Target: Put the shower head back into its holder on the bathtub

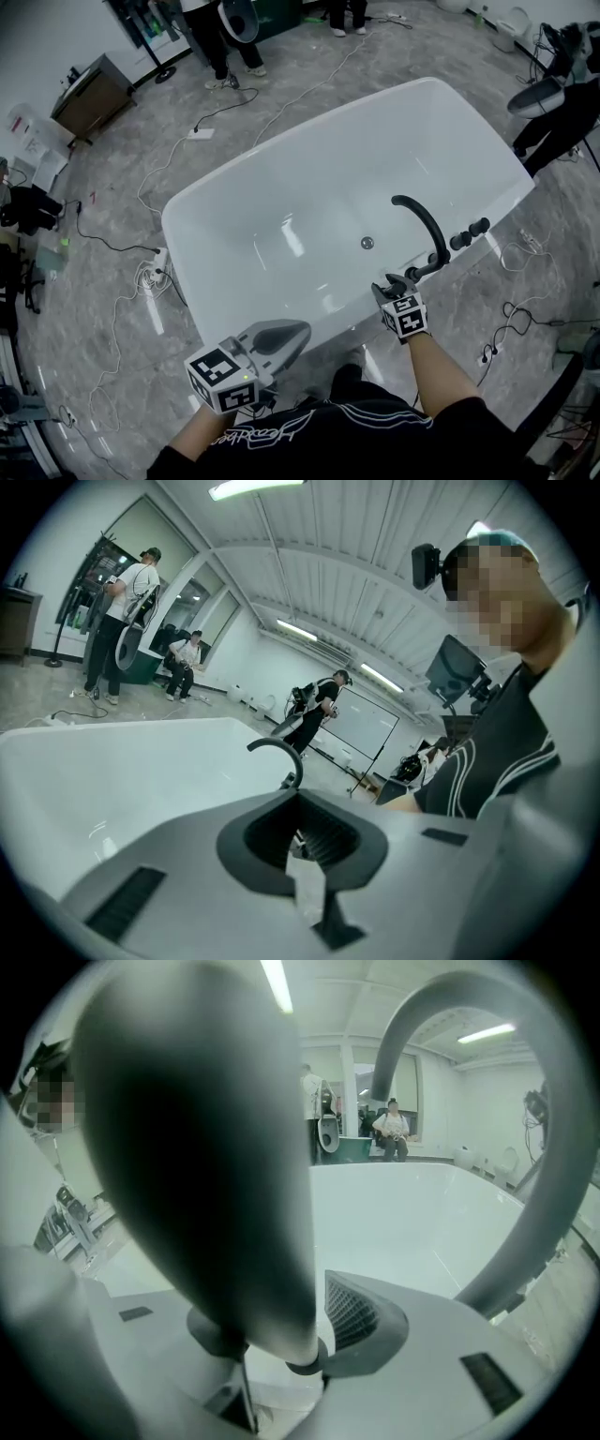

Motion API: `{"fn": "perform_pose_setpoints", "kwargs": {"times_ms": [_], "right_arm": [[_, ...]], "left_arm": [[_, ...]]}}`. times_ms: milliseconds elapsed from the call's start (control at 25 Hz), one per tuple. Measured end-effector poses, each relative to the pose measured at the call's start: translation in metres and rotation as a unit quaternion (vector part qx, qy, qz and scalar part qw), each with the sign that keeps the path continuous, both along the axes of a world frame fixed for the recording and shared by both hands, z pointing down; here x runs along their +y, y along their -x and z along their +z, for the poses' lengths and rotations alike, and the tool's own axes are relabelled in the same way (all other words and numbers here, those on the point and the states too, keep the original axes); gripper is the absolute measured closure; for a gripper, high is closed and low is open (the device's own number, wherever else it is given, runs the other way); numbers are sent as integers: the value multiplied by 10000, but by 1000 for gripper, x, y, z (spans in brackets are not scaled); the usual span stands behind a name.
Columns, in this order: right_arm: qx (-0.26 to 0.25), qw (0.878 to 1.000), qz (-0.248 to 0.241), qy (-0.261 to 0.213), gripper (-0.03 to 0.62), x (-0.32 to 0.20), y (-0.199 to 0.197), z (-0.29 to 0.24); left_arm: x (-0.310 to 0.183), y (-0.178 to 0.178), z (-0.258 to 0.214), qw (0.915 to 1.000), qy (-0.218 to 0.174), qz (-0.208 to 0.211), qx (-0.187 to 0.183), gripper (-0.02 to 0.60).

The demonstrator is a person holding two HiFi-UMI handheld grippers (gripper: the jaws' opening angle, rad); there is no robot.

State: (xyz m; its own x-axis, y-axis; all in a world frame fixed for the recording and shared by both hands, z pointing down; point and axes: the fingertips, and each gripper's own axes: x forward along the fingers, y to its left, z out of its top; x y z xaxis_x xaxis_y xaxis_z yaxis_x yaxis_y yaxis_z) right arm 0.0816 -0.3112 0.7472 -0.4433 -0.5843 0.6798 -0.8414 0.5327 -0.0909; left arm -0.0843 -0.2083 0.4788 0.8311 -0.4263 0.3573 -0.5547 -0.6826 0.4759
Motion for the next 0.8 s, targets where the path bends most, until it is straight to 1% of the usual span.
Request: {"fn": "perform_pose_setpoints", "kwargs": {"times_ms": [160, 280, 400, 520, 600, 680, 720, 800], "right_arm": [[-335, 9989, 227, -218, 405, 4, -6, -37], [-402, 9970, 332, -570, 398, 17, -13, -78], [-496, 9931, 617, -862, 396, 42, -21, -124], [-827, 9863, 817, -1172, 398, 79, -19, -174], [-1216, 9810, 704, -1339, 398, 106, -5, -211], [-1631, 9746, 397, -1486, 404, 136, 20, -250], [-1736, 9718, 235, -1579, 424, 152, 35, -269], [-1748, 9675, -111, -1822, 505, 183, 62, -308]], "left_arm": [[1, -5, -5, 9999, -54, 101, 79, 577], [3, -11, -13, 9992, -164, 232, 284, 577], [17, -17, -24, 9975, -318, 470, 426, 577], [37, -18, -34, 9958, -459, 687, 397, 577], [49, -16, -40, 9948, -510, 789, 396, 577], [61, -10, -48, 9928, -601, 949, 405, 577], [67, -6, -53, 9912, -685, 1059, 406, 577], [83, 1, -66, 9868, -908, 1276, 409, 577]]}}
